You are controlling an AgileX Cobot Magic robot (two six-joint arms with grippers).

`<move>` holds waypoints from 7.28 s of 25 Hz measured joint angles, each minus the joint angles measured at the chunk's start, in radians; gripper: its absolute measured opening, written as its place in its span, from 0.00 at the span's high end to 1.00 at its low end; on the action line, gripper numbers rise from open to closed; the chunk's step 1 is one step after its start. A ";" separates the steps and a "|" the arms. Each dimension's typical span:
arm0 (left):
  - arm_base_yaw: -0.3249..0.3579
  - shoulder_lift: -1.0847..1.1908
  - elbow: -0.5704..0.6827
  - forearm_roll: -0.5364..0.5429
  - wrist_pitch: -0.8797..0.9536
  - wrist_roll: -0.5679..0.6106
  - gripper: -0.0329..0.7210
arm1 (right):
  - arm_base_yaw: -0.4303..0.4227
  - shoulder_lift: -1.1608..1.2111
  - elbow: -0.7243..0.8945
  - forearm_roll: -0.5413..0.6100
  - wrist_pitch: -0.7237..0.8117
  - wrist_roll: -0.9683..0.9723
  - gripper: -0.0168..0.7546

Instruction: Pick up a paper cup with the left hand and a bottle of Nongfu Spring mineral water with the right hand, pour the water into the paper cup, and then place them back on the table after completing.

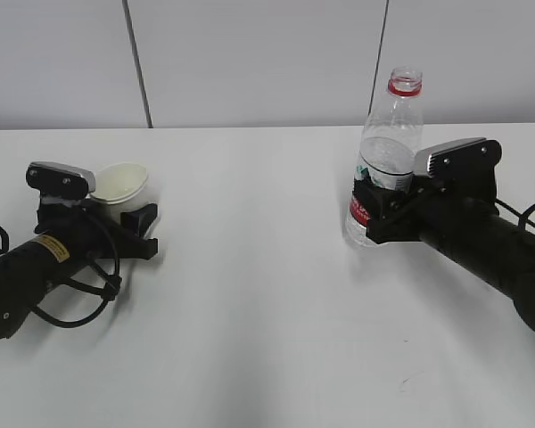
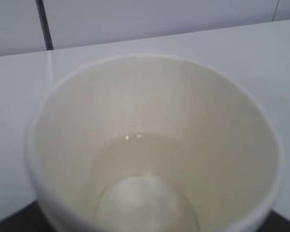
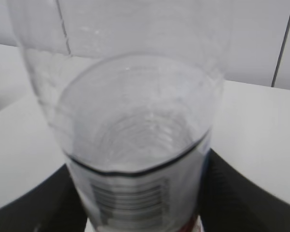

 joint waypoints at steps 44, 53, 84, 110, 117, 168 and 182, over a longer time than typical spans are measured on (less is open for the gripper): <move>0.000 -0.431 0.482 -0.061 0.005 0.003 0.22 | 0.000 0.065 0.000 0.015 -0.028 0.001 0.40; 0.000 -0.431 0.483 -0.061 0.004 0.003 0.22 | 0.000 0.105 -0.004 0.075 -0.092 0.001 0.40; 0.000 -0.431 0.485 -0.061 0.004 0.003 0.22 | 0.000 0.101 0.018 0.058 -0.060 0.008 0.16; 0.000 -0.431 0.485 -0.033 0.004 -0.015 0.22 | 0.000 -0.370 0.242 0.057 0.315 0.016 0.24; 0.000 -0.459 0.485 -0.028 0.022 -0.022 0.25 | 0.000 -0.484 0.243 0.056 0.522 0.059 0.26; -0.023 -0.920 -0.113 -0.193 2.280 -0.143 0.39 | 0.000 -0.811 -0.147 0.231 2.284 0.137 0.26; -0.023 -0.920 -0.113 -0.195 2.359 -0.127 0.39 | 0.000 -0.811 -0.238 0.246 2.307 -0.034 0.26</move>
